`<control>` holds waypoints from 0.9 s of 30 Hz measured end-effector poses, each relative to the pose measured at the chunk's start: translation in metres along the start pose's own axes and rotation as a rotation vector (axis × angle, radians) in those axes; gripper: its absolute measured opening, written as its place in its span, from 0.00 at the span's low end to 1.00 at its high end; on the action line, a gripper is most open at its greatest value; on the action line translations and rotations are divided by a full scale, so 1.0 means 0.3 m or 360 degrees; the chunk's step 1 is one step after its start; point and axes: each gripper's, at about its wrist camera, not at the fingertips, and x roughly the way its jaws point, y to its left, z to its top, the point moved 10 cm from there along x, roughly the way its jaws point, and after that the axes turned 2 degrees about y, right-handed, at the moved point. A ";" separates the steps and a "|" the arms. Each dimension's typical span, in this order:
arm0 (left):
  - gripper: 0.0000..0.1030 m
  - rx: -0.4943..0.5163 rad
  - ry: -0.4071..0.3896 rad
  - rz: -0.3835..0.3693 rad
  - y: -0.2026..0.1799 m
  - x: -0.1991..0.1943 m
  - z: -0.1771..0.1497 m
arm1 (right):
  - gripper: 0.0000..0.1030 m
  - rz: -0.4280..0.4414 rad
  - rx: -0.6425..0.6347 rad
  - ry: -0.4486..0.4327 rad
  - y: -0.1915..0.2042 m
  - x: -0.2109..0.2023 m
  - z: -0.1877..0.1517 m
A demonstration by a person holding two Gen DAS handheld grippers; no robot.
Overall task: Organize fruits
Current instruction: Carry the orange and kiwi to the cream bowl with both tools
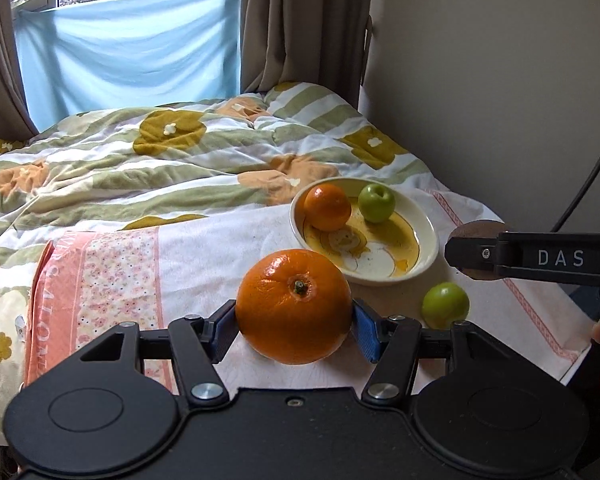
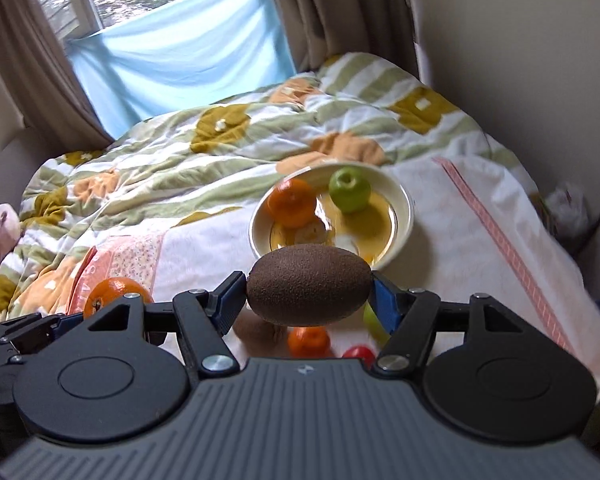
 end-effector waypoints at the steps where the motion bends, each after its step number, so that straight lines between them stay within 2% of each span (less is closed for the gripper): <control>1: 0.62 -0.0005 -0.0009 0.0009 -0.010 0.003 0.018 | 0.79 0.0032 -0.0011 -0.0001 -0.012 0.008 0.025; 6: 0.62 -0.0025 -0.0022 0.0048 -0.064 0.057 0.099 | 0.79 0.0142 -0.0021 0.0027 -0.095 0.077 0.118; 12: 0.62 -0.0073 0.0014 0.0086 -0.127 0.197 0.165 | 0.79 0.0208 -0.0124 0.0073 -0.201 0.211 0.203; 19: 0.62 -0.0129 0.0093 0.0141 -0.166 0.385 0.199 | 0.79 0.0298 -0.0244 0.0180 -0.269 0.392 0.227; 27: 0.62 -0.0064 0.0218 0.0198 -0.177 0.560 0.201 | 0.79 0.0353 -0.0305 0.0270 -0.300 0.513 0.240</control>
